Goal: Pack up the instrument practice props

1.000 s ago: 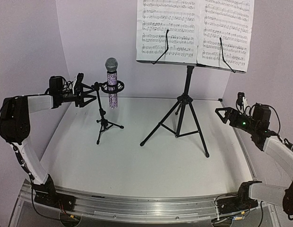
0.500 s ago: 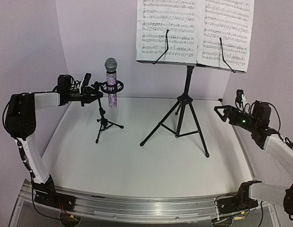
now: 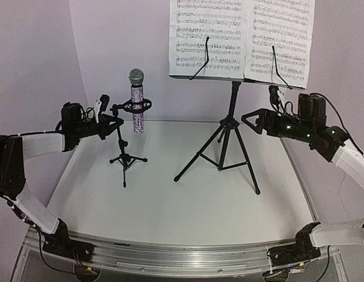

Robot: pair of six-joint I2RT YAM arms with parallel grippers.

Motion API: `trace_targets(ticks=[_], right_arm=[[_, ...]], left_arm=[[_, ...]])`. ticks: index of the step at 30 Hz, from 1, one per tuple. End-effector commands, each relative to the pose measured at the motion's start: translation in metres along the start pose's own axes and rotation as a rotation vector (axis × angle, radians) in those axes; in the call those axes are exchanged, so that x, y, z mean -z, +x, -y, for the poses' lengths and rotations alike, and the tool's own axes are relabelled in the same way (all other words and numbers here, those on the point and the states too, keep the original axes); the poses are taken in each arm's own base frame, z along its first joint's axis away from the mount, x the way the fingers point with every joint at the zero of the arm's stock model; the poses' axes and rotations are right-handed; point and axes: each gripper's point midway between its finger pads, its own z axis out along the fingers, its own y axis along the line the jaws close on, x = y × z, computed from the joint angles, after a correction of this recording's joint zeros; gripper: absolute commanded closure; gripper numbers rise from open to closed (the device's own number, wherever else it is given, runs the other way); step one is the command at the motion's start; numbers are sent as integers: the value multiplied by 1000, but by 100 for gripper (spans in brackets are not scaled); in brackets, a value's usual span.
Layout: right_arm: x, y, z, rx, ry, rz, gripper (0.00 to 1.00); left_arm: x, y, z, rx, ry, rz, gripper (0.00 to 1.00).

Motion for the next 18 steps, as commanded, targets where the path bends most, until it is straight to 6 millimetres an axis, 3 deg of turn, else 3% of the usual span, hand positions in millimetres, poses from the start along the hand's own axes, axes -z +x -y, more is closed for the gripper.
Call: trace_targets(ticks=[1, 3, 6, 9, 14, 18], right_arm=[[6, -9, -33, -58, 41, -46, 12], [3, -3, -58, -51, 9, -96, 13], [-19, 33, -107, 23, -59, -205, 14], [-36, 63, -152, 132, -131, -284, 13], [-53, 82, -181, 127, -172, -320, 14], [-102, 125, -227, 114, -313, -390, 15]], left_arm=[[20, -27, 9, 23, -201, 75, 100], [26, -21, 20, 40, -236, 79, 100], [30, -15, 39, 3, -247, 96, 100], [33, -8, 42, 17, -275, 91, 100], [39, -8, 44, -13, -294, 116, 100], [41, -2, 47, -18, -292, 113, 100]])
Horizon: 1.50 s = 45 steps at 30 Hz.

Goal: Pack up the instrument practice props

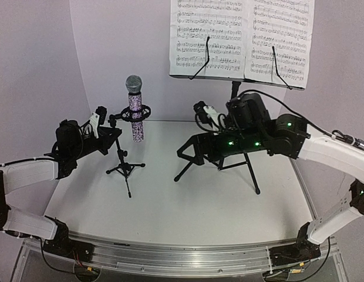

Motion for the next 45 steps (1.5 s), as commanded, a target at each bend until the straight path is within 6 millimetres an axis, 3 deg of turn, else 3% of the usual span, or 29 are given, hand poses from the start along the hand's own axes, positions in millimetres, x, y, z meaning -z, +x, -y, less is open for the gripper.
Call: trace_targets(ticks=[1, 4, 6, 8, 10, 14, 21, 28, 35, 40, 45], right_arm=[[-65, -11, -46, -14, -164, 13, 16], [-118, -27, -64, -44, -249, 36, 18], [-141, -44, -73, -72, -289, 74, 20], [-168, -48, -73, -151, -321, 86, 24], [-186, -54, -66, -273, -369, 122, 29], [-220, -51, -33, -560, -409, 156, 41], [-268, -48, -9, -745, -431, 173, 52], [-281, -56, -1, -778, -458, 188, 63], [-285, -53, -6, -809, -505, 161, 64], [-289, -53, -2, -823, -498, 174, 73], [-291, -54, 3, -825, -488, 184, 74]], left_arm=[[7, -12, -5, -13, -43, 64, 100], [6, -10, -6, -2, -44, 66, 100], [5, -8, -5, 7, -41, 62, 100], [6, -7, -5, 10, -40, 61, 100], [8, -6, -5, 15, -44, 63, 100], [11, -4, -2, 20, -32, 60, 100], [12, -2, -1, 44, -30, 66, 100], [13, -5, 3, 35, -10, 79, 100], [11, -3, 5, 39, 4, 79, 100], [9, -5, 5, 36, 8, 82, 100], [10, -4, 9, 28, 33, 80, 100]])
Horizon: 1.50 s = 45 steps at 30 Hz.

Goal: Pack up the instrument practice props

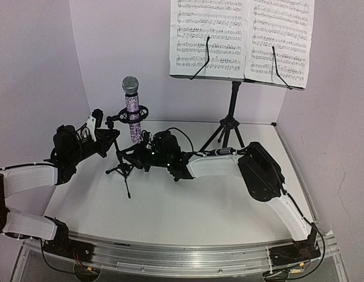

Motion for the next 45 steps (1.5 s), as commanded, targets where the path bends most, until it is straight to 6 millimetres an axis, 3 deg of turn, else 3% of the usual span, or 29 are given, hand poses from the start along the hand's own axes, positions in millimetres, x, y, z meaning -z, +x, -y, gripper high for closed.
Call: trace_targets(ticks=[1, 4, 5, 8, 13, 18, 22, 28, 36, 38, 42, 44, 45], right_arm=[[-2, -13, -23, -27, -79, 30, 75], [-1, -17, -21, -19, -75, 37, 87], [-1, -17, -20, -12, -73, 37, 97], [2, -13, -19, 85, -68, 20, 100], [16, -1, 2, 581, 2, 33, 100], [14, 14, -9, 1165, -127, 92, 100], [11, 20, 1, 1486, -121, 107, 100], [8, 22, 20, 1537, -103, 84, 100], [4, 16, 28, 1654, -44, 77, 100], [5, 10, 28, 1631, -12, 101, 93], [18, 9, 9, 1444, -48, 133, 42], [27, 7, -7, 1254, -66, 139, 11], [31, 9, -14, 1165, -85, 129, 8]], left_arm=[[1, -5, 7, 29, 40, 21, 100], [1, -5, 8, 30, 45, 18, 100], [1, -5, 7, 34, 44, 17, 100], [-3, -6, 2, 70, 20, 1, 100], [-7, -10, -7, 108, -18, -22, 100], [-7, -7, -4, 129, -5, -45, 100], [-8, -4, -4, 117, 0, -58, 100], [-10, 4, -1, 111, 18, -71, 100], [-10, 9, -1, 109, 23, -82, 100], [-11, 9, -1, 108, 21, -80, 100], [-10, 7, -1, 101, 19, -70, 100], [-9, 7, 0, 95, 24, -64, 100], [-9, 7, 1, 93, 30, -60, 100]])
